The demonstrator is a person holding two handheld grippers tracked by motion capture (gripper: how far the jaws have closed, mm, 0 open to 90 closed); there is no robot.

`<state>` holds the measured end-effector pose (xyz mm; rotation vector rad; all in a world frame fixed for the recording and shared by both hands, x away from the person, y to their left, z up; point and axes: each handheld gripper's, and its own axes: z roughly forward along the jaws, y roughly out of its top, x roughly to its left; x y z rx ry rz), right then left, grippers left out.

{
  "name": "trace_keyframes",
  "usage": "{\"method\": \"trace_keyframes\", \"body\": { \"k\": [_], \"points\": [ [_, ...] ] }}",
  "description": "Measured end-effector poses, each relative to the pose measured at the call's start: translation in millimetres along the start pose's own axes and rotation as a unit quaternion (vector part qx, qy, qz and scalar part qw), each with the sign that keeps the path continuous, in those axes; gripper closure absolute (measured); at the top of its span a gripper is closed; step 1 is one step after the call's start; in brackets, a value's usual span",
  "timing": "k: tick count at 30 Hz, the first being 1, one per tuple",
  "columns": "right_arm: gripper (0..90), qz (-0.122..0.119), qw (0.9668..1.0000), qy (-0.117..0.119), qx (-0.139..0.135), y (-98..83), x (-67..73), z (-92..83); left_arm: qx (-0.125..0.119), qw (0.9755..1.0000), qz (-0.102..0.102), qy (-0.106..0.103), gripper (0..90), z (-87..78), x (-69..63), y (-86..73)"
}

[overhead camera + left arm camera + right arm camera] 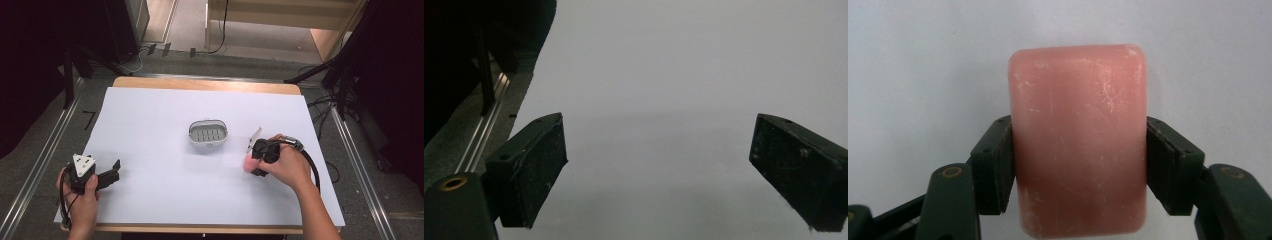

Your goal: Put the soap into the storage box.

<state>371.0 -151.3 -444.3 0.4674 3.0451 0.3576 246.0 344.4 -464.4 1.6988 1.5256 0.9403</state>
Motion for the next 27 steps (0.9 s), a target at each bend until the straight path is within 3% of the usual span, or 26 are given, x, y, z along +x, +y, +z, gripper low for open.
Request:
{"method": "trace_keyframes", "body": {
  "k": [14, 27],
  "points": [
    [38.5, -0.025, 0.9997, -0.003, 0.005, 16.4, -1.4, -6.9, 0.000, 1.0000, 0.000, 0.000, 8.9, 0.0, 0.1, 0.0],
    [38.6, -0.058, 0.9983, 0.000, -0.006, 48.6, 4.0, -13.8, 0.000, 1.0000, -0.002, -0.001, 8.9, 0.3, 0.2, 0.1]
  ]
}}
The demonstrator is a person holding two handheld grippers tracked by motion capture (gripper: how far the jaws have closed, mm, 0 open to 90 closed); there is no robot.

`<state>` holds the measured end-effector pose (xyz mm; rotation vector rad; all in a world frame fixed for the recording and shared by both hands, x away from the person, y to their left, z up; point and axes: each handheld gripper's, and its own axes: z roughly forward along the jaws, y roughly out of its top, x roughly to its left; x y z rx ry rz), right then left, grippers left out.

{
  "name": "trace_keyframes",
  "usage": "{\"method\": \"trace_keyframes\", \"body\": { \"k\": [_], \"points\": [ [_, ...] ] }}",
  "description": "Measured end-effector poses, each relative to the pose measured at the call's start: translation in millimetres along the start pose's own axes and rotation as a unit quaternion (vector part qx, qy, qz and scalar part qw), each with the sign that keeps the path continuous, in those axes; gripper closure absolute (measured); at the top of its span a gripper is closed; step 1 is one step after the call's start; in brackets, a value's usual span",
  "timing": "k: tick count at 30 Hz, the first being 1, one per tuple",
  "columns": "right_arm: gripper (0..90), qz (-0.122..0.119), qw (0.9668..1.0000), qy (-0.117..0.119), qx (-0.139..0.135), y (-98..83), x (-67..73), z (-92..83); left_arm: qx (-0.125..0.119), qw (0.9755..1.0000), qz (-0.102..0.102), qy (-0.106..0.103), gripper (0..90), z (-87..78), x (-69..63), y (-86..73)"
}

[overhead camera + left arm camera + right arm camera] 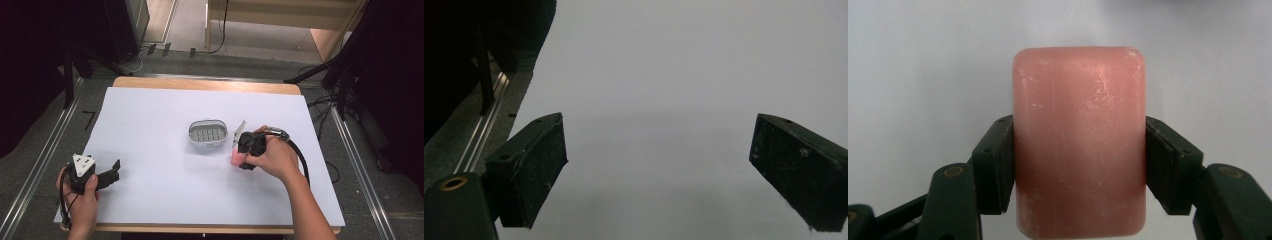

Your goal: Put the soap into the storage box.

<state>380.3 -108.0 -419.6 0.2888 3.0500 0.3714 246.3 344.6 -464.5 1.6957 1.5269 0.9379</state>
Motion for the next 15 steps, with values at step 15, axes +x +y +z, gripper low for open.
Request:
{"method": "trace_keyframes", "body": {
  "k": [15],
  "points": [
    [38.7, -0.024, 0.9995, 0.007, -0.019, 39.4, 3.7, -7.0, 0.002, 1.0000, -0.001, 0.000, 8.9, 0.3, 0.2, 0.2]
  ]
}}
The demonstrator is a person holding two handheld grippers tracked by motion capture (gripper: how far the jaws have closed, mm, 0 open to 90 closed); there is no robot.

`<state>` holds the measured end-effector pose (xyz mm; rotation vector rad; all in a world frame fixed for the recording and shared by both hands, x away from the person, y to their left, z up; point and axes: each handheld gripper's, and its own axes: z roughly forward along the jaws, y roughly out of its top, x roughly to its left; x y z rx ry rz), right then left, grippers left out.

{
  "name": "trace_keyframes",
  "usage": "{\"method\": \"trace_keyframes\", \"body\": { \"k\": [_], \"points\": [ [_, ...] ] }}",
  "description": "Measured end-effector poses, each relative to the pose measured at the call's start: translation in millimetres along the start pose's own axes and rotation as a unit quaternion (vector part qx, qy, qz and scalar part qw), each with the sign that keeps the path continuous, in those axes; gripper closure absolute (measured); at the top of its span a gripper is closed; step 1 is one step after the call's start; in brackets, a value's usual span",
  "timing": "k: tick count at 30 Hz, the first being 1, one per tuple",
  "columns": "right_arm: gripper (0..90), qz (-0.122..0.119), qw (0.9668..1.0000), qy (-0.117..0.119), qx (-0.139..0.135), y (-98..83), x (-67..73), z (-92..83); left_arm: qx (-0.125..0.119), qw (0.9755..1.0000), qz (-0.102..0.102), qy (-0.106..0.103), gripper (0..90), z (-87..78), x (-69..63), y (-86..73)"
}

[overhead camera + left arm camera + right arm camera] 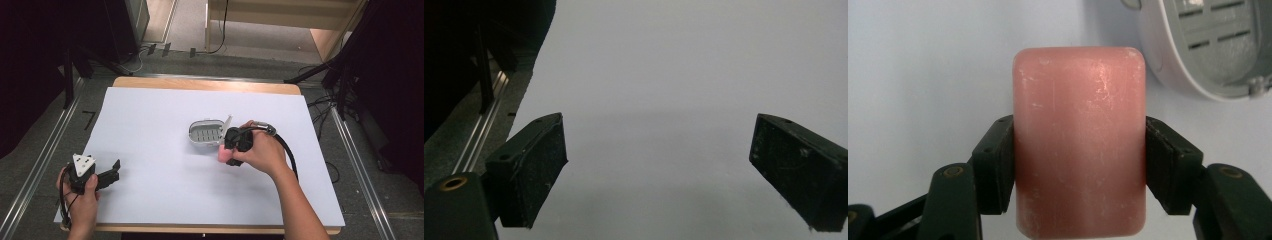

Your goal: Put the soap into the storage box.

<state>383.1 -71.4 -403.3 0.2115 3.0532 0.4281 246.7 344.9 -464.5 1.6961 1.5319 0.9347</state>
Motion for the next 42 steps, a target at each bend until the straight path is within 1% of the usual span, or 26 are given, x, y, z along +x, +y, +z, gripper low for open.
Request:
{"method": "trace_keyframes", "body": {
  "k": [4, 6, 7, 11, 14, 16, 17, 18, 19, 21, 25, 26, 28, 32, 37, 39, 41, 42],
  "points": [
    [38.7, -0.005, 1.0000, 0.001, -0.004, 6.9, 0.1, -1.1, 0.001, 1.0000, -0.001, 0.000, 8.9, 0.0, 0.2, 0.0],
    [38.6, -0.010, 0.9999, 0.003, -0.006, 15.1, 0.8, -2.4, 0.001, 1.0000, 0.000, 0.000, 8.9, 0.0, 0.2, 0.1],
    [38.6, -0.010, 0.9999, 0.003, -0.006, 15.1, 0.8, -2.4, 0.001, 1.0000, 0.000, 0.000, 8.9, 0.0, 0.2, 0.1],
    [38.7, -0.019, 0.9998, 0.007, -0.006, 25.4, 1.7, -2.6, 0.002, 1.0000, -0.001, 0.000, 8.9, 0.0, 0.3, 0.1],
    [38.7, -0.023, 0.9996, 0.008, -0.011, 34.5, 1.3, -2.5, 0.002, 1.0000, -0.001, 0.000, 8.9, 0.0, 0.4, 0.2],
    [38.7, -0.027, 0.9995, 0.009, -0.014, 36.1, 0.8, -2.0, 0.003, 1.0000, -0.001, 0.000, 8.9, 0.0, 0.5, 0.2],
    [38.7, -0.027, 0.9995, 0.010, -0.013, 39.0, 0.6, -1.9, 0.003, 1.0000, -0.001, -0.001, 9.0, 0.0, 0.6, 0.2],
    [38.7, -0.020, 0.9997, 0.012, -0.008, 40.4, 1.8, -2.3, 0.002, 1.0000, -0.002, -0.001, 9.0, 0.2, 0.7, 0.1],
    [38.7, -0.027, 0.9995, 0.012, -0.011, 43.3, 1.1, -1.7, 0.002, 1.0000, -0.002, -0.001, 8.9, 0.1, 0.7, 0.2],
    [38.7, -0.032, 0.9993, 0.011, -0.015, 47.2, 0.3, -1.7, 0.002, 1.0000, -0.002, -0.001, 8.9, 0.2, 0.8, 0.2],
    [38.7, -0.032, 0.9993, 0.014, -0.015, 53.3, -1.0, -3.9, 0.003, 1.0000, -0.002, -0.001, 8.9, 0.1, 0.8, 0.3],
    [38.7, -0.039, 0.9990, 0.012, -0.018, 54.8, -2.4, -4.3, 0.003, 1.0000, -0.002, -0.002, 8.9, 0.2, 0.8, 0.2],
    [38.7, -0.033, 0.9992, 0.015, -0.014, 57.1, -2.6, -6.1, 0.003, 1.0000, -0.004, -0.002, 8.9, 0.2, 0.7, 0.2],
    [38.7, -0.041, 0.9988, 0.015, -0.019, 61.0, -7.6, -8.4, 0.003, 1.0000, -0.004, -0.002, 8.9, 0.2, 0.8, 0.2],
    [38.7, -0.037, 0.9990, 0.016, -0.017, 65.5, -13.0, -12.0, 0.002, 1.0000, -0.004, -0.003, 8.9, 0.4, 1.1, 0.2],
    [38.7, -0.042, 0.9988, 0.016, -0.021, 66.6, -16.3, -12.3, 0.002, 1.0000, -0.004, -0.003, 8.9, 0.4, 1.2, 0.2],
    [38.7, -0.043, 0.9988, 0.016, -0.020, 67.7, -18.2, -12.6, 0.002, 1.0000, -0.004, -0.003, 8.9, 0.4, 1.2, 0.2],
    [38.7, -0.036, 0.9991, 0.018, -0.014, 68.2, -18.3, -13.3, 0.002, 1.0000, -0.004, -0.003, 8.9, 0.3, 1.2, 0.2]
  ]
}}
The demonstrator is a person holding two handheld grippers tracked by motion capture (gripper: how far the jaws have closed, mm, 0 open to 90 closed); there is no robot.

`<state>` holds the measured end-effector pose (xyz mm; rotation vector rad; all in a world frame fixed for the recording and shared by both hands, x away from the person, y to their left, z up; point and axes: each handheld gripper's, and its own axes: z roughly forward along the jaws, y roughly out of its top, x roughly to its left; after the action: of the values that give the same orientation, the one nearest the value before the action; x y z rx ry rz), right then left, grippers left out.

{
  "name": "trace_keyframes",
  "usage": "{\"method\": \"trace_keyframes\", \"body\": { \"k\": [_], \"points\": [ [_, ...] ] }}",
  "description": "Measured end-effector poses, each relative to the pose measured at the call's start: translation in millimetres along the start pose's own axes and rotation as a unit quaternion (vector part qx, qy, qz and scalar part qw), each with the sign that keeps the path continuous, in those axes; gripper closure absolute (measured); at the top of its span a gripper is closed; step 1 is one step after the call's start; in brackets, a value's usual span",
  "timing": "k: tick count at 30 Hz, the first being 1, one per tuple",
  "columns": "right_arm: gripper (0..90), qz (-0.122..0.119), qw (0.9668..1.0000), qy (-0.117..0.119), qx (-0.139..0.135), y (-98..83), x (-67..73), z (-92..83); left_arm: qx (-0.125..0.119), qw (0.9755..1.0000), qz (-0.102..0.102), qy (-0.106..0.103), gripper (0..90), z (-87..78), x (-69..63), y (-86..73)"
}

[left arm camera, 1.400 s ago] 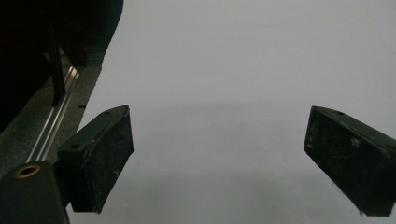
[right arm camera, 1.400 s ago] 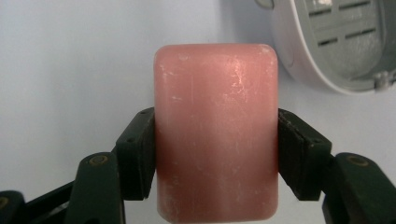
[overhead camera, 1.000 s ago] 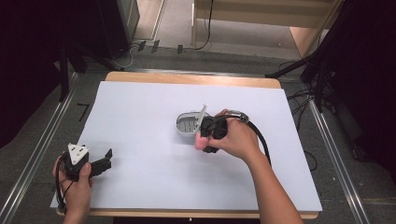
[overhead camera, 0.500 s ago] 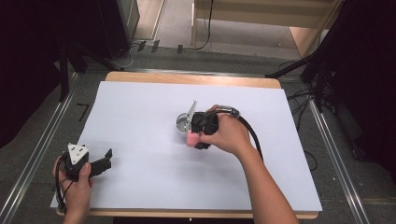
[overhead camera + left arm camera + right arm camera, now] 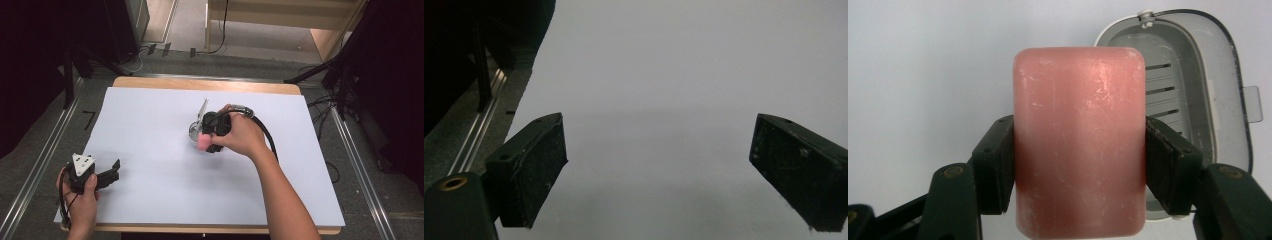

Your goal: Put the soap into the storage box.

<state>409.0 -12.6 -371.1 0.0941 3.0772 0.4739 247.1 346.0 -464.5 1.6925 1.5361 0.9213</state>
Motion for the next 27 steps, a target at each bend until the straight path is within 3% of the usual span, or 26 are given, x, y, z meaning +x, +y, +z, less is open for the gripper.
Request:
{"method": "trace_keyframes", "body": {
  "k": [15, 27],
  "points": [
    [38.7, -0.013, 0.9999, -0.007, -0.004, 7.8, -17.3, -0.3, 0.001, 1.0000, -0.001, -0.001, 8.9, -0.1, 0.4, 0.1],
    [38.6, -0.004, 0.9999, -0.005, 0.008, 9.1, -30.2, 2.6, 0.000, 1.0000, -0.004, 0.000, 8.9, 0.0, 0.4, 0.0]
  ]
}}
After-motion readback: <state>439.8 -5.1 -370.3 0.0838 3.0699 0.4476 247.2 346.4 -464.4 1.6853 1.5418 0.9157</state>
